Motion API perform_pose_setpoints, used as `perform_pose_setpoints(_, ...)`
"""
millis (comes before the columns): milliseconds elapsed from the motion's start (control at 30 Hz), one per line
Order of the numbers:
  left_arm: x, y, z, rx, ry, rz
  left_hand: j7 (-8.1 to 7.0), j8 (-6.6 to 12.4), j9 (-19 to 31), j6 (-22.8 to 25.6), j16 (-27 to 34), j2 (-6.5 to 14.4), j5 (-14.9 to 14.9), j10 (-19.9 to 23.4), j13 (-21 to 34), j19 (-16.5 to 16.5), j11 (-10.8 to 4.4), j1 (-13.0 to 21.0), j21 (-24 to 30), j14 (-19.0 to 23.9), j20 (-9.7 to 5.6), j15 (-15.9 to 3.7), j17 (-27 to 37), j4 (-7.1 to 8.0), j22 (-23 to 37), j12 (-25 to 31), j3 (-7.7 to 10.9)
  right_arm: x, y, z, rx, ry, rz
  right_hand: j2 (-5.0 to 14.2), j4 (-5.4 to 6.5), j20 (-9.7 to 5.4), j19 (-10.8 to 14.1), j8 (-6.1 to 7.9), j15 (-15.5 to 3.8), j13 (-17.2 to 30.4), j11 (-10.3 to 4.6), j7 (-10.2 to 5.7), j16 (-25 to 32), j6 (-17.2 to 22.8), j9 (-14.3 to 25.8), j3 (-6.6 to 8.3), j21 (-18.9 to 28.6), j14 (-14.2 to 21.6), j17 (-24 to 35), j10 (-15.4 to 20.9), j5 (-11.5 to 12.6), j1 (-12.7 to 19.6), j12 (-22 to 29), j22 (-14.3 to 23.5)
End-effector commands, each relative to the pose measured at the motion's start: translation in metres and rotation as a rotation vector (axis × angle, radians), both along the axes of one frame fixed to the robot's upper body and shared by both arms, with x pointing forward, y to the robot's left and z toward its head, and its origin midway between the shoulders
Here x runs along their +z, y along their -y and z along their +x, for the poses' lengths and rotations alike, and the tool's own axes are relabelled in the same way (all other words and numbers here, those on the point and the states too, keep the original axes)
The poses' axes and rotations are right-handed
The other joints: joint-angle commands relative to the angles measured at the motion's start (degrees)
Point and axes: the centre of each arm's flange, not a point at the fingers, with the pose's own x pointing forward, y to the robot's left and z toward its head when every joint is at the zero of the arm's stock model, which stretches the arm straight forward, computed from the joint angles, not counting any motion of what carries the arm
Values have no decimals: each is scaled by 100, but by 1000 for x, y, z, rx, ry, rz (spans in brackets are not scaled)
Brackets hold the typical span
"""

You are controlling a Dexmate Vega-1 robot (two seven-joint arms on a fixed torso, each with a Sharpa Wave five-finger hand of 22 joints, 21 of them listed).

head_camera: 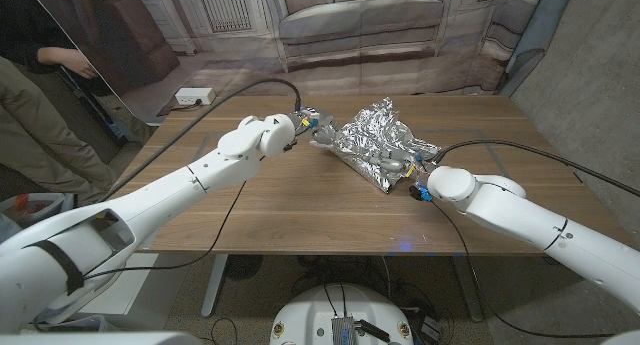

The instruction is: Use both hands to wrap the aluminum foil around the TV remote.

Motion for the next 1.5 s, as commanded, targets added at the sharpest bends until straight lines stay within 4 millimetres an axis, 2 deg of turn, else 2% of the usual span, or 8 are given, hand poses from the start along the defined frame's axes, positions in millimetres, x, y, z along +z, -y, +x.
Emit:
perform_pose_setpoints(33, 0, -10, -18, -40, -17, -85, 23, 4, 3, -23, 29, 32, -2, -19, 4, -2, 4, -33, -3, -25, 13, -19, 11, 20, -3, 46, -19, -3, 0, -22, -34, 115, 13, -15, -54, 19, -166, 33, 35, 3, 19, 2, 26, -72, -7, -9, -107, -190, -27, -157, 13, -59, -1, 5)
perform_pose_setpoints(167, 0, -14, -20, -49, -40, -114, 41, 10, -2, -35, 39, 41, -2, -23, -12, -5, 16, -69, -9, -23, 8, -22, 5, 44, -3, 52, -36, -4, 2, -25, -36, 126, 21, -12, -79, 84, -192, 242, 64, -9, 11, -122, 86, 414, -14, -28, -191, -221, -84, -154, 15, -116, 74, 6)
perform_pose_setpoints(367, 0, -27, -31, -84, -24, -208, 35, -21, -15, -175, 57, 53, -2, -10, -46, 11, 15, -137, -15, -13, 8, -27, -11, 87, -2, 70, -69, -5, 0, -33, -40, 203, 78, -4, -107, 54, -203, 137, 72, -16, 46, -85, 89, 186, -23, -32, -248, -299, -112, -206, 17, -138, 88, 8)
perform_pose_setpoints(467, -2, -36, -36, -113, -21, -282, 5, 42, -47, -171, 81, -4, 8, 131, -147, 235, -23, -168, 29, 87, -338, -206, -110, 64, -18, 123, -111, -7, 1, -35, -42, 216, 110, 0, -121, 12, -192, 92, 69, -19, 75, -36, 91, 56, -27, -34, -269, -336, -124, -274, 17, -148, 78, 8)
perform_pose_setpoints(567, -6, -46, -41, -138, -18, -357, -1, 69, -62, -143, 85, -35, 12, 209, -207, 343, -81, -159, 40, 144, -515, -261, -166, 33, -34, 139, -122, -9, 3, -37, -38, 227, 149, 11, -129, -10, -194, 70, 62, -22, 76, 23, 93, -27, -30, -35, -293, -370, -132, -299, 18, -162, 84, 8)
perform_pose_setpoints(800, -12, -67, -56, -189, -32, -487, 17, 84, -71, -126, 83, -47, 12, 241, -247, 337, -72, -163, 18, 163, -508, -258, -194, 24, -43, 139, -130, -12, 14, -40, -18, 256, 277, 66, -85, -123, -69, 110, -32, -36, 170, 312, 154, 9, -48, -61, -315, -296, -138, -187, 13, -304, 161, 9)
perform_pose_setpoints(1167, -14, -107, -73, -380, -76, -818, 45, 55, -94, -265, 39, -45, 0, 128, -355, 271, 0, -314, -68, 33, -505, -231, -235, 108, -54, 85, -210, -18, 31, -48, 31, 386, 543, 49, -7, -218, 148, 90, -108, -52, 112, 287, 211, -69, -68, -142, -302, -130, -145, -61, 7, -524, 220, 8)
perform_pose_setpoints(1500, -21, -129, -76, -460, -103, -943, 26, 57, -115, -329, 35, -169, -12, 72, -448, 207, 0, -659, -157, -28, -564, -238, -249, 289, -59, 73, -428, -23, 43, -49, 128, 410, 762, 21, 27, -291, 440, 141, -177, -75, 33, 140, 257, 50, -84, -205, -282, 130, -170, 159, 17, -687, 294, 4)
